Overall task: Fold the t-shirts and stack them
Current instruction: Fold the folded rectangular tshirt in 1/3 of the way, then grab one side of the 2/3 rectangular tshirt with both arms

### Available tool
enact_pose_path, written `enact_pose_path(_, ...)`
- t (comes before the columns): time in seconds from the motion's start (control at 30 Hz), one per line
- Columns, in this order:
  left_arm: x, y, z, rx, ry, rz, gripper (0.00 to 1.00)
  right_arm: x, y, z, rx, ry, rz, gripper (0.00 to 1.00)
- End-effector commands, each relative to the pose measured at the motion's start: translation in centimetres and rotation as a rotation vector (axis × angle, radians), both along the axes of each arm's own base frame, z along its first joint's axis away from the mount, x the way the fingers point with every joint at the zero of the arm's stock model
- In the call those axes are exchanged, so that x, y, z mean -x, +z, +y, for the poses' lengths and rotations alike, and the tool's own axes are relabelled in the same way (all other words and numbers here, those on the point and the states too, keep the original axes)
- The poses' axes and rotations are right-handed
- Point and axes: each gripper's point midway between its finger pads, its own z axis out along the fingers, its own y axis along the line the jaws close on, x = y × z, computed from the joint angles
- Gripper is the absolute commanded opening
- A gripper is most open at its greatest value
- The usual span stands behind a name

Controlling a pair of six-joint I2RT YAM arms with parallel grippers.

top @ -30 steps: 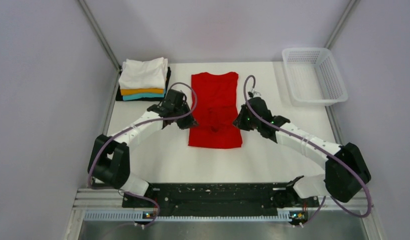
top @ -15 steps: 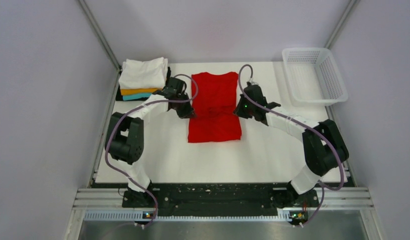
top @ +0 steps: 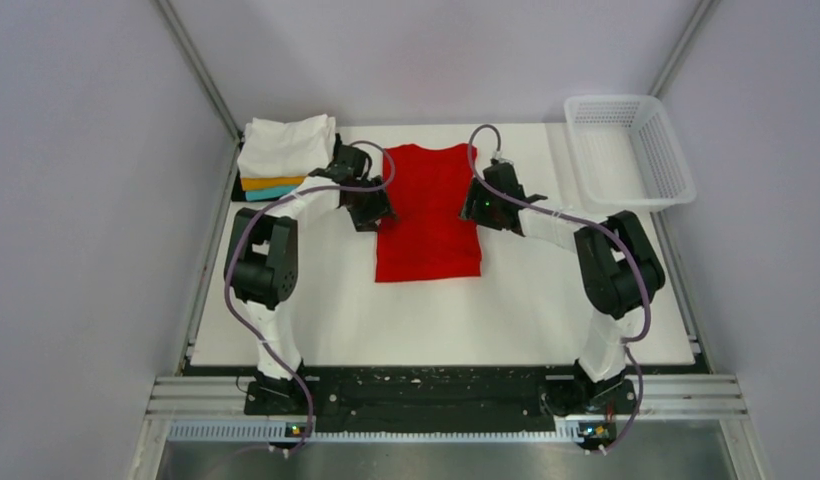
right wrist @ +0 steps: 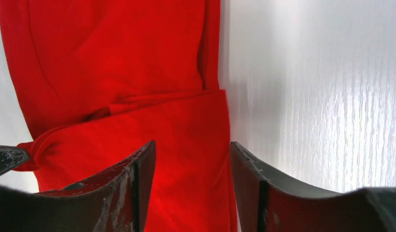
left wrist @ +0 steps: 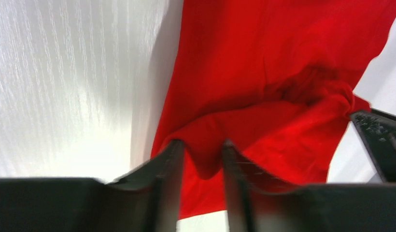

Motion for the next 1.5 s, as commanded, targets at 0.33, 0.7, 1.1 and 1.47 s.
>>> enact_pose_path(0.33, 2.1, 6.7, 1.7, -0.003, 0.002, -0.150, 0.99, 3.0, 6.8, -0.4, -0.048, 0.123, -0.112, 0.99)
enact_pose_path(0.7, 10.9, 1.9, 3.5, 0.005, 0.034, -0.030, 0.99, 12.0, 0.6, 0.0, -0.144, 0.106, 0.127, 0.97)
enact_pose_path(1.1, 13.0, -2.3, 2.5, 0.040, 0.050, 0.055, 0.92, 12.9, -4.7, -2.7, -0.135, -0.139, 0.161, 0.74)
enact_pose_path(1.47, 13.7, -4.6, 1.9, 0.019, 0.049, 0.105, 0.74, 17.2, -7.2, -3.4, -0.013, -0.080, 0.278, 0.51)
